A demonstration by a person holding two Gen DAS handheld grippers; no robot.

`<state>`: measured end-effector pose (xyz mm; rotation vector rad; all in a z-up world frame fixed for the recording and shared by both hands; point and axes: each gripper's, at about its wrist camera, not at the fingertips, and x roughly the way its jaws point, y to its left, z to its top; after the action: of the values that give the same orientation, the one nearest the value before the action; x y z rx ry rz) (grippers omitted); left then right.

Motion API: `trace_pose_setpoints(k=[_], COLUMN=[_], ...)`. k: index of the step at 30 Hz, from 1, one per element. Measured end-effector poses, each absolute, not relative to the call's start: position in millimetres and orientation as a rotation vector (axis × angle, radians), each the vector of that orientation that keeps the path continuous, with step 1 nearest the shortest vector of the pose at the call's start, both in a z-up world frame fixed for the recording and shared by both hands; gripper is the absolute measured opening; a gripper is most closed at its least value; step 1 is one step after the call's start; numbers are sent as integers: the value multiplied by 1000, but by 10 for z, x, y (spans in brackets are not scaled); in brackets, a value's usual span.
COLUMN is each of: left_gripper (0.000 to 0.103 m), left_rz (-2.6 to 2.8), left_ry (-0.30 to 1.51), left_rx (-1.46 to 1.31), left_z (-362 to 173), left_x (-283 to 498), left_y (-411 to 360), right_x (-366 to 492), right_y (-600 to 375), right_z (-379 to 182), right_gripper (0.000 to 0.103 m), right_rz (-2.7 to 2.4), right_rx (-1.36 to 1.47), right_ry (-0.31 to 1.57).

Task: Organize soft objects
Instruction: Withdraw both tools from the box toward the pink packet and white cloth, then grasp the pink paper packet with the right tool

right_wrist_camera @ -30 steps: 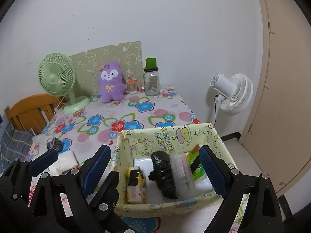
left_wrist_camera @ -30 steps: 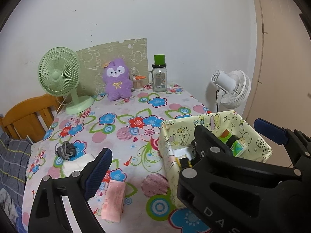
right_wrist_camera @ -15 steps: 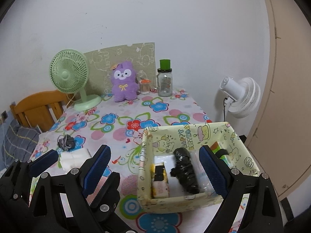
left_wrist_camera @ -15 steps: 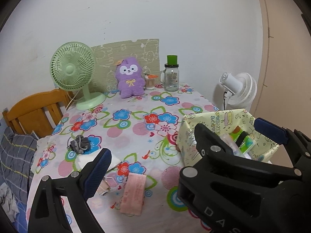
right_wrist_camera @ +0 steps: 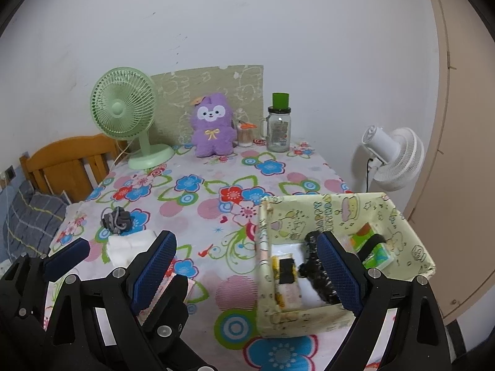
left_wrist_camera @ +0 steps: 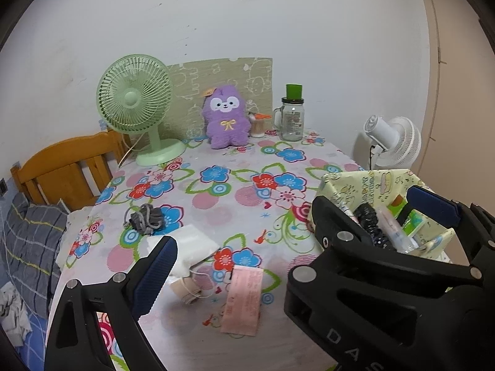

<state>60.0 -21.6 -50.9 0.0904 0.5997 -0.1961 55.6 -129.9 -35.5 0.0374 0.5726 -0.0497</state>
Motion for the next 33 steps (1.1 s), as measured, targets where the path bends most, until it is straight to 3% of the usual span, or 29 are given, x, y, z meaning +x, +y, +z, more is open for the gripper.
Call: trace_pose_setpoints(k=[33], left_gripper=[96], left_rz=[-155], left_ry=[679], left_rx=[77], left_z=[-1009], left_x=[771], left_y=[389], right_x=[808], right_y=[-655], right_z=[-906], right_gripper=[94], right_rz=[73], right_rx=[54], right_ry=[672])
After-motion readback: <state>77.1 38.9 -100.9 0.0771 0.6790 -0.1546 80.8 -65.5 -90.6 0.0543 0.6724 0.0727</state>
